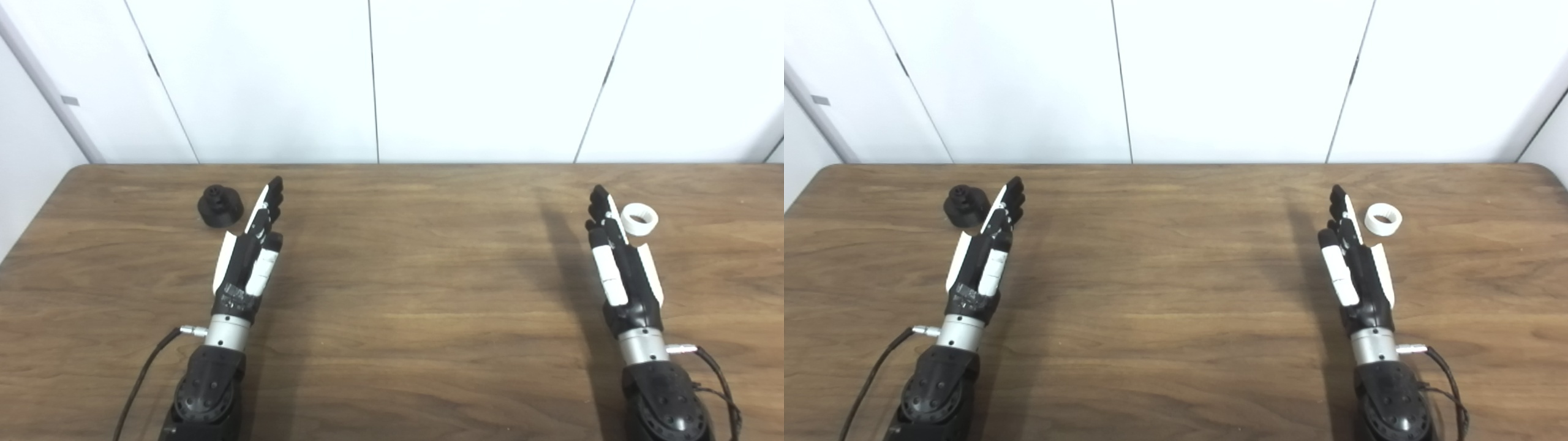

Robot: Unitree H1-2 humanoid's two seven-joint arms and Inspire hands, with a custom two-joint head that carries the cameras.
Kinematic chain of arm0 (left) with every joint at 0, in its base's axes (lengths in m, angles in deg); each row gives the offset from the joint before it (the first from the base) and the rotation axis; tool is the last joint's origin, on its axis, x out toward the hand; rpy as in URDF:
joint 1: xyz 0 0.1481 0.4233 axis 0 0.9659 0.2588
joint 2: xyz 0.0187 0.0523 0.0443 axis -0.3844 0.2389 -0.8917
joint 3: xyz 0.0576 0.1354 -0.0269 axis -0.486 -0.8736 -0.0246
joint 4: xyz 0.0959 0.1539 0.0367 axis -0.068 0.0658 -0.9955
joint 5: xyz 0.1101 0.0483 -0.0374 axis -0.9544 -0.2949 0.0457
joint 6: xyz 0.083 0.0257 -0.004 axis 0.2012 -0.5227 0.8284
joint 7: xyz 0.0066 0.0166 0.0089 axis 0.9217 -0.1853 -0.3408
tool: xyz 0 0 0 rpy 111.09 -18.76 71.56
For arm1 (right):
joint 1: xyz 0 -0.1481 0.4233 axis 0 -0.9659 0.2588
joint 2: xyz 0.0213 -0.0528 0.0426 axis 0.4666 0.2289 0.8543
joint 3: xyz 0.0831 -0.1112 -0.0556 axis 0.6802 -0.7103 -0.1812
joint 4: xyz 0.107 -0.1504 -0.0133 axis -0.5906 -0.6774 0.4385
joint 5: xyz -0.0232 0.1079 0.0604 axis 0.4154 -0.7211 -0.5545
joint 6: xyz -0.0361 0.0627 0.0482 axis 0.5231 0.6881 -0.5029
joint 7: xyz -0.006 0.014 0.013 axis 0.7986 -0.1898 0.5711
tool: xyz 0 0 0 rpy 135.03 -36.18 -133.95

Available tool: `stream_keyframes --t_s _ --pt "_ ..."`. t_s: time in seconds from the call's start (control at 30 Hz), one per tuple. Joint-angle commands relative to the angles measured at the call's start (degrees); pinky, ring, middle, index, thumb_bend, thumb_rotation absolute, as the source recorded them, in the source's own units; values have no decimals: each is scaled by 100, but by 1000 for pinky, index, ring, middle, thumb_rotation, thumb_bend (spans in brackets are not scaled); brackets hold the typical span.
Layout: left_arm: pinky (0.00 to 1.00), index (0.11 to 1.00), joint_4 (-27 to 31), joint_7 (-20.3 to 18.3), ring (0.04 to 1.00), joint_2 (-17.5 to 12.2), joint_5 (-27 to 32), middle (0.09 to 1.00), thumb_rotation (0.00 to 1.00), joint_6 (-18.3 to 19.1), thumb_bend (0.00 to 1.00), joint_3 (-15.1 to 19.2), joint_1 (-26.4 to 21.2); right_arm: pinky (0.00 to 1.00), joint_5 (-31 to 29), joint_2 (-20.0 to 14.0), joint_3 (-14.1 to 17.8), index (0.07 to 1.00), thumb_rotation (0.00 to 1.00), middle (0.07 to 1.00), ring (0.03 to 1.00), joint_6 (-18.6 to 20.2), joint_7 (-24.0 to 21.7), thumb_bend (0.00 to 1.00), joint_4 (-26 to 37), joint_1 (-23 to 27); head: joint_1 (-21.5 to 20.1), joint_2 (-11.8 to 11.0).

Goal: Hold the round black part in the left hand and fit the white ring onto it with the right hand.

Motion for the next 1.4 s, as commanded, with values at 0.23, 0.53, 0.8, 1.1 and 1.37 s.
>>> stream_keyframes --t_s 0.23,0.53,0.8,1.1,1.37 --pt "1000 1000 -379 24 1000 20 -48 1000 939 -100 808 -28 330 986 -86 46 -15 1000 914 1000 1000 -225 -12 537 -350 -198 21 -14" --pt "1000 1000 -486 -16 1000 -2 -42 1000 927 -226 752 -49 299 987 -71 42 -31 1000 912 1000 1000 -304 2 518 -449 -202 96 -156" --pt "978 947 -201 358 1000 -75 -937 1000 592 -317 799 -149 243 1000 15 12 -48 1000 938 1000 1000 -342 20 552 -537 -181 154 -168" --pt "1000 858 -119 1193 1000 -346 -2361 986 298 -607 845 -354 45 994 129 18 -87 1000 941 1000 1000 -387 61 512 -608 -185 210 -221" --pt "1000 823 -138 2306 984 -697 -3729 944 259 -620 855 -665 -247 975 -16 31 -66 1000 909 1000 1000 -474 11 492 -723 -172 337 -354"
